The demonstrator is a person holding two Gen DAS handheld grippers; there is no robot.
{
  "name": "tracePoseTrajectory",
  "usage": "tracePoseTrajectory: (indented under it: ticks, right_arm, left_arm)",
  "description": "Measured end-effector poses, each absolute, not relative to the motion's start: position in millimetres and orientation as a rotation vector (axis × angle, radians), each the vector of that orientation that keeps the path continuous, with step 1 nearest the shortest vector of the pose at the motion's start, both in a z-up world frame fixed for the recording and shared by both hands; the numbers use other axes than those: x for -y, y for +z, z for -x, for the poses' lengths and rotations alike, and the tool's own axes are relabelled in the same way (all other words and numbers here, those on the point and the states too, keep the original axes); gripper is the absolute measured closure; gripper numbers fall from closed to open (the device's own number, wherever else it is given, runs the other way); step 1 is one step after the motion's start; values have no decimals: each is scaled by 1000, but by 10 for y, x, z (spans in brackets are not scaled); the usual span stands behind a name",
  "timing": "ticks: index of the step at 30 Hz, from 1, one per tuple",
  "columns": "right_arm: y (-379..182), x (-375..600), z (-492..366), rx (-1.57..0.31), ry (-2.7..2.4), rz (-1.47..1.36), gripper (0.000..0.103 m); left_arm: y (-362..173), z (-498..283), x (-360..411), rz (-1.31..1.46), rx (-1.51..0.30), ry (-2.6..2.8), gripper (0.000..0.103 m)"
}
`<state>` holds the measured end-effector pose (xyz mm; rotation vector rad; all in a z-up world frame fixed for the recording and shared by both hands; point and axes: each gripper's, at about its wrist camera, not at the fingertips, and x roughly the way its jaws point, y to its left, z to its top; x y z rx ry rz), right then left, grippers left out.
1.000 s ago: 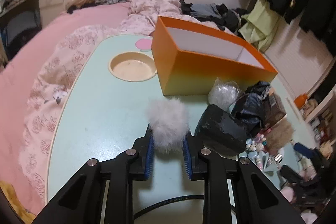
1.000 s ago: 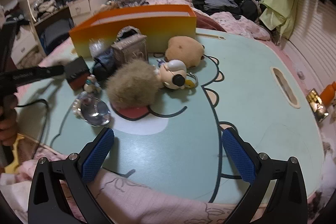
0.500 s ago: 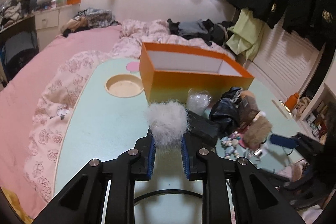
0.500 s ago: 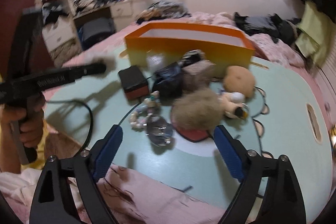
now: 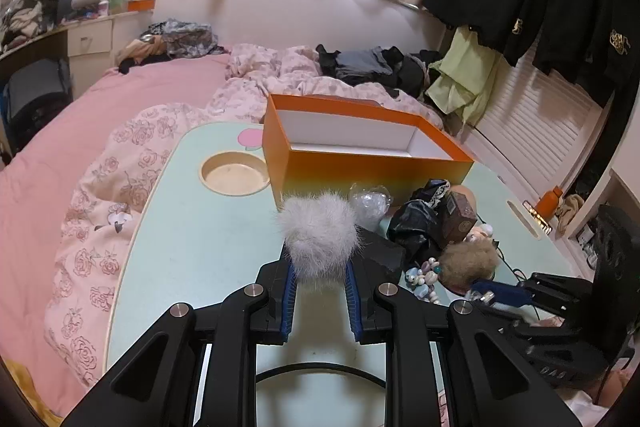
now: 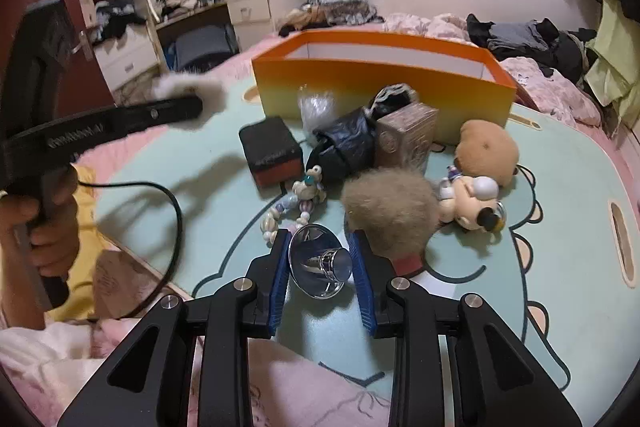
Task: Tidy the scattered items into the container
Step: 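Grasp the round silver piece with the right gripper while the left gripper lifts the pompom, then lower both held items into the box and open both grippers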
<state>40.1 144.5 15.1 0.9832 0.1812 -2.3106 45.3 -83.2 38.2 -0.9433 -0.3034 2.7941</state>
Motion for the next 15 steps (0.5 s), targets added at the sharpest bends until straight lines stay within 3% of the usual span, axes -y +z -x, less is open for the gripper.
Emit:
tracePoseTrajectory:
  ticks: [15]
  right_arm:
    - [895,-1715,-26,-84,-2447,-753,72]
  left_arm:
    - [886,-150,715,811,295,2758,83]
